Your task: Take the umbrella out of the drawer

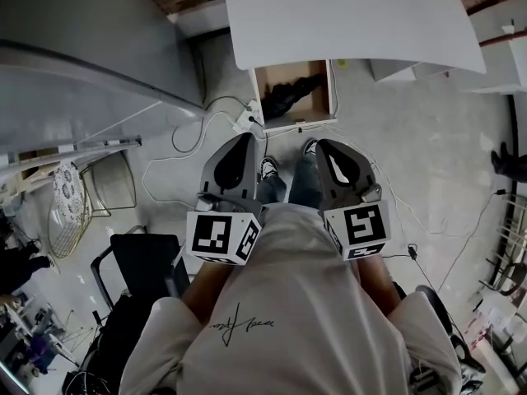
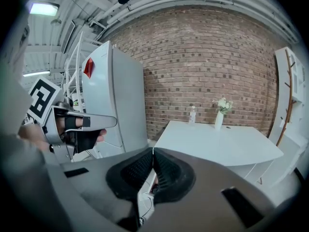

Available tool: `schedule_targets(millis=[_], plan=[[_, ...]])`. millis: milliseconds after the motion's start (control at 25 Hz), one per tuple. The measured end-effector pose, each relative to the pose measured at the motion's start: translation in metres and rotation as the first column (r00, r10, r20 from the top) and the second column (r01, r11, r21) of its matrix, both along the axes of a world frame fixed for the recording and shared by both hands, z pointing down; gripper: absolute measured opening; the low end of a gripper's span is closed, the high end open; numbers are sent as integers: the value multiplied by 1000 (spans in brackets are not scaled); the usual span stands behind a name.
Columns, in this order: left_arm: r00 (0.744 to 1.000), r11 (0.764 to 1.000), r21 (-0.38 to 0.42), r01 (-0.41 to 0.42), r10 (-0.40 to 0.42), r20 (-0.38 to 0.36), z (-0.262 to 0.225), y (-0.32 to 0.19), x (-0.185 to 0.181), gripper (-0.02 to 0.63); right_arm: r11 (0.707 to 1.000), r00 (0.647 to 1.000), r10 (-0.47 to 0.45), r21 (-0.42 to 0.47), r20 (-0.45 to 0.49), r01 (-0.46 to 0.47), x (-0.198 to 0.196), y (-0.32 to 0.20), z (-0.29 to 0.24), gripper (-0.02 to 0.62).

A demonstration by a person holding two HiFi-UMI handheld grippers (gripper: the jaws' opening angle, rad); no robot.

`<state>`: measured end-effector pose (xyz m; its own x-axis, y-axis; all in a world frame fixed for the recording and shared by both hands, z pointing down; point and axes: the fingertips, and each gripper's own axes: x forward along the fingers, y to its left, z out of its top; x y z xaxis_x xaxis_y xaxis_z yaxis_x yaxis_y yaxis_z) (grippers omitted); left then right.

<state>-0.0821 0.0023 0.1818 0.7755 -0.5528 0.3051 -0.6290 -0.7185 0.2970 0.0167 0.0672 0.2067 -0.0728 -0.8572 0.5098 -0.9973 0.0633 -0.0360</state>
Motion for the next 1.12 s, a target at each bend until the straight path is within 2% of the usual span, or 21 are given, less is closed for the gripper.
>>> schedule_targets(millis=[320,720,920,1120], plan=[[999,999,-14,35,-35,14,4,-13,28,17,997,998,-69,15,6,69,28,-27,2,17],[992,993,-10,121,-120,41,8,-46,90,18,983,983,-183,0,33,183,84,-66,10,17],[979,981,-5,194,-193,69,13,-59,116,18,973,971,-231,-4,62,232,115,-82,18,17],[961,965,0,264,-263,83,18,-68,125,18,952,949,-305,-13,83,307,127,-98,26,17]])
